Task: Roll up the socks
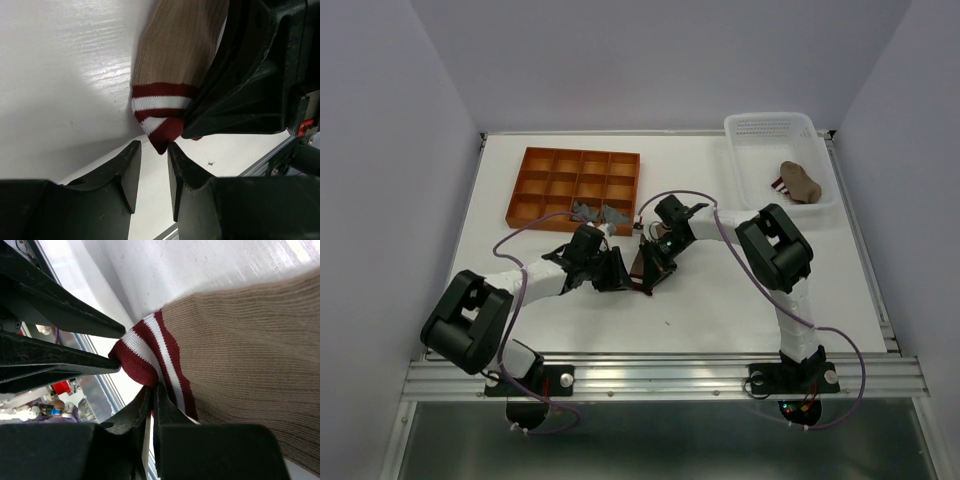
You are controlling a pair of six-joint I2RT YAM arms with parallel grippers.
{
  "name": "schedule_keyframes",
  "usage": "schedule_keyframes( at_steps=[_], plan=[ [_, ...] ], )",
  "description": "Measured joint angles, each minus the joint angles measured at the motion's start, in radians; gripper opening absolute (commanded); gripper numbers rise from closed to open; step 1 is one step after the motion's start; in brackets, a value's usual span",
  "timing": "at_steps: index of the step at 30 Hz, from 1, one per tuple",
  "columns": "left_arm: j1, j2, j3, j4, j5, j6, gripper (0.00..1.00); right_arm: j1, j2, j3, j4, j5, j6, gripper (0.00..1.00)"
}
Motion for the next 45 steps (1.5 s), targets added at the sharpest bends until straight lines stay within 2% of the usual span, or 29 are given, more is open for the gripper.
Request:
schedule_keyframes(
  at_steps=[5,7,8,10,16,23,27,31,36,41,43,45],
  plan=[
    [0.0,0.024,0.004,0.026,0.009,-0.011,0.38,0.0,0.0,0.001,0.0,0.001,-0.001,0.03],
    [0.0,0.031,0.005,0.037,0.014,-0.017,0.27,0.0,0.0,0.001,-0.001,0.001,-0.001,0.03],
    [0.0,0.034,0.006,0.044,0.018,-0.021,0.15,0.0,0.0,0.001,-0.001,0.001,-0.001,0.03],
    [0.0,0.045,0.01,0.055,0.023,-0.029,0.0,0.0,0.0,0.002,-0.003,0.002,-0.002,0.06],
    [0.0,0.073,0.033,0.067,0.023,-0.049,0.0,0.0,0.002,0.022,-0.027,0.04,-0.013,0.12],
    [0.0,0.09,0.071,0.05,0.021,-0.07,0.0,0.0,-0.006,0.059,-0.053,0.098,-0.047,0.36],
    [0.0,0.091,0.082,0.023,0.017,-0.085,0.0,0.001,-0.052,0.052,-0.052,0.167,-0.092,0.43],
    [0.0,0.1,0.117,-0.023,0.006,-0.098,0.0,0.002,-0.167,-0.016,-0.012,0.252,-0.132,0.42],
    [0.0,0.124,0.172,-0.057,-0.004,-0.113,0.0,0.029,-0.343,-0.185,0.115,0.382,-0.164,0.44],
    [0.0,0.124,0.189,-0.094,-0.005,-0.131,0.0,0.159,-0.439,-0.335,0.249,0.573,-0.22,0.44],
    [0.001,0.124,0.191,-0.116,-0.004,-0.145,0.0,0.244,-0.458,-0.424,0.373,0.699,-0.24,0.46],
    [0.001,0.125,0.194,-0.127,-0.002,-0.155,0.0,0.252,-0.463,-0.454,0.431,0.752,-0.25,0.46]
  ],
)
